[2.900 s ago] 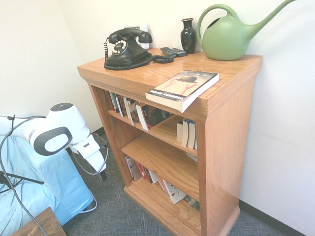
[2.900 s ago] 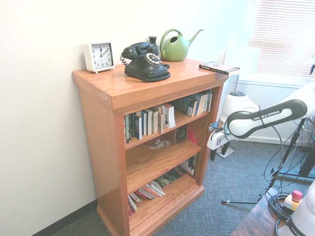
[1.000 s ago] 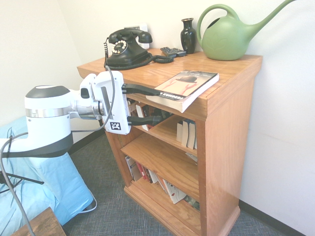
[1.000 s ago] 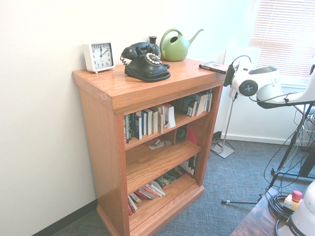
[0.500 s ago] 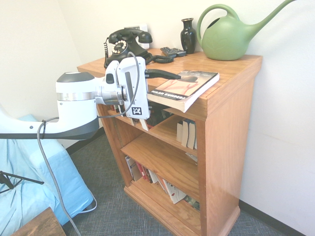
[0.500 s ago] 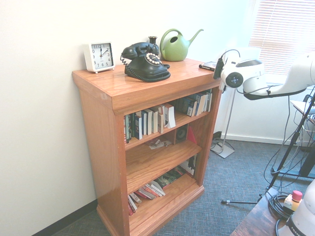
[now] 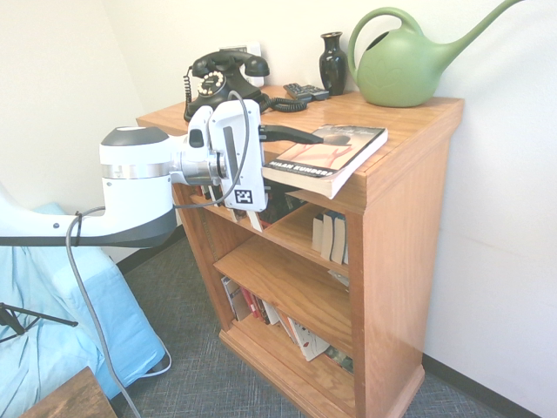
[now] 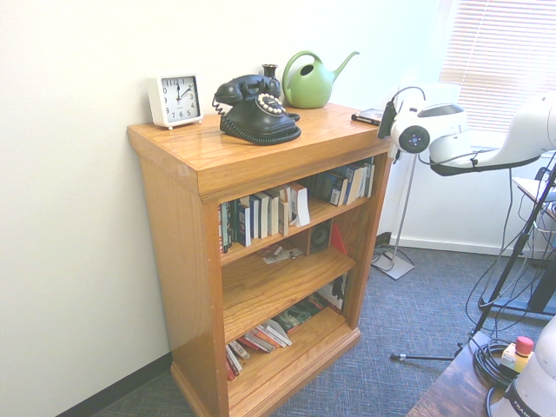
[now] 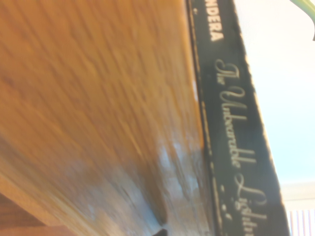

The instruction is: Organize the shelf

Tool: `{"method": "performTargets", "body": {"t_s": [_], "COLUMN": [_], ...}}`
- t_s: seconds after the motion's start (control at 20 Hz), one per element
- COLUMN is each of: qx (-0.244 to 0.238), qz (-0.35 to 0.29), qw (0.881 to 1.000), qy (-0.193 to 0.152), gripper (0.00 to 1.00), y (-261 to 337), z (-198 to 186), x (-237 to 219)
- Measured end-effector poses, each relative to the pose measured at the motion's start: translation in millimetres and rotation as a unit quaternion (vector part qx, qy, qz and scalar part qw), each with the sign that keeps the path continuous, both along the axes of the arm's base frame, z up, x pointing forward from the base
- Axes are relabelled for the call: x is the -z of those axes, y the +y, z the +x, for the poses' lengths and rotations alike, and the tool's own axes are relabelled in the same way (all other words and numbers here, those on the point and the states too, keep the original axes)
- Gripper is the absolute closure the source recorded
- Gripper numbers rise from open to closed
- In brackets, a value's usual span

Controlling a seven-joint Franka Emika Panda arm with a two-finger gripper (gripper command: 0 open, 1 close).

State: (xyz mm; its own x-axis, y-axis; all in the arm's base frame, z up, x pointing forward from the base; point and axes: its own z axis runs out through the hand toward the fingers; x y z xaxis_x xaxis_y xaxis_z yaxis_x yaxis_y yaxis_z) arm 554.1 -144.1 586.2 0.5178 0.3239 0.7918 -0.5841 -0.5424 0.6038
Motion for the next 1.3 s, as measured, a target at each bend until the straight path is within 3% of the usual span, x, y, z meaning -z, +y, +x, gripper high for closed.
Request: {"method": "performTargets", "body": {"t_s": [1.0, 1.3], "qx": [0.011, 0.031], "qz": [0.003, 0.076], "qw": [1.000, 0.996], "qy": [-0.001, -0.018], "gripper": [1.00, 1.00], "y": [8.0, 13.2], "z": [0.7, -30.0], "x": [1.6, -18.0]}}
